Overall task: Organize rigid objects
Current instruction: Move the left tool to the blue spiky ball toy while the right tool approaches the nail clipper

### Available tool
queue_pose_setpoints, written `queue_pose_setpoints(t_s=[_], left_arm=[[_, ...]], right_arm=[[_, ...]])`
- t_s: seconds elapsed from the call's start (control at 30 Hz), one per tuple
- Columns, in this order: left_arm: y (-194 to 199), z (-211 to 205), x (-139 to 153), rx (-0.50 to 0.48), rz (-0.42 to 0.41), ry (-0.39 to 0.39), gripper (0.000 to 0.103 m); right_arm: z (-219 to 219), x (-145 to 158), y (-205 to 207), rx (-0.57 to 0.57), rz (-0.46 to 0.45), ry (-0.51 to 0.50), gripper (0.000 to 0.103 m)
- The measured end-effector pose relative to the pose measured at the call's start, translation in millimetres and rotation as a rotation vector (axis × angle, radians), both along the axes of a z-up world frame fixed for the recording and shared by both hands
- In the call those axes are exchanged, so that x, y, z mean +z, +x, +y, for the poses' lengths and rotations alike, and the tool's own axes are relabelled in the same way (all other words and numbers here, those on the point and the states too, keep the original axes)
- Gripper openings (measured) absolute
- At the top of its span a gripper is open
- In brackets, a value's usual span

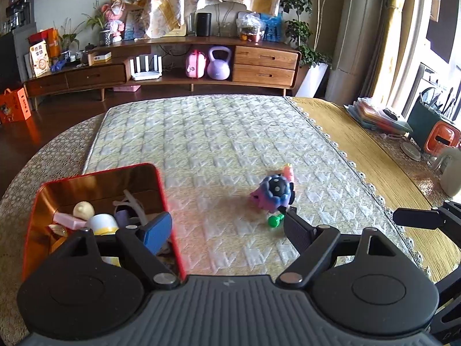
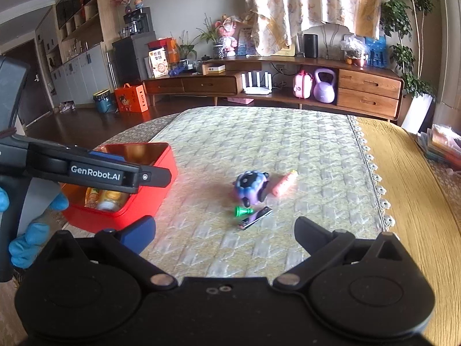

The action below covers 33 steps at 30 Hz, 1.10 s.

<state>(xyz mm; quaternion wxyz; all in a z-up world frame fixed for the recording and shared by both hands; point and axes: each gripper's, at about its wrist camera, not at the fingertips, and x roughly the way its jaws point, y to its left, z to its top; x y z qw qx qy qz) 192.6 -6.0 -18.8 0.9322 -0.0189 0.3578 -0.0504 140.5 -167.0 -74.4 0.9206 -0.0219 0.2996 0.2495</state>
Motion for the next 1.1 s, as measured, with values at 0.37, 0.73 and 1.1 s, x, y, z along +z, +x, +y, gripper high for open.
queue_pose_setpoints(t_s=[0.37, 0.73, 1.1], left_arm=[[45, -20, -2, -0.016, 0.022, -0.009, 0.085], [90, -48, -28, -0.053, 0.092, -0.024, 0.085], [120, -59, -57, -0.045, 0.148, -0.002, 0.085]], right_arm=[[-15, -24, 22, -0.011, 0.039, 0.000, 0.103], [-5, -52, 54, -0.001, 0.078, -0.023, 0.100], [23, -72, 73, 0.034, 0.077, -0.055, 0.087]])
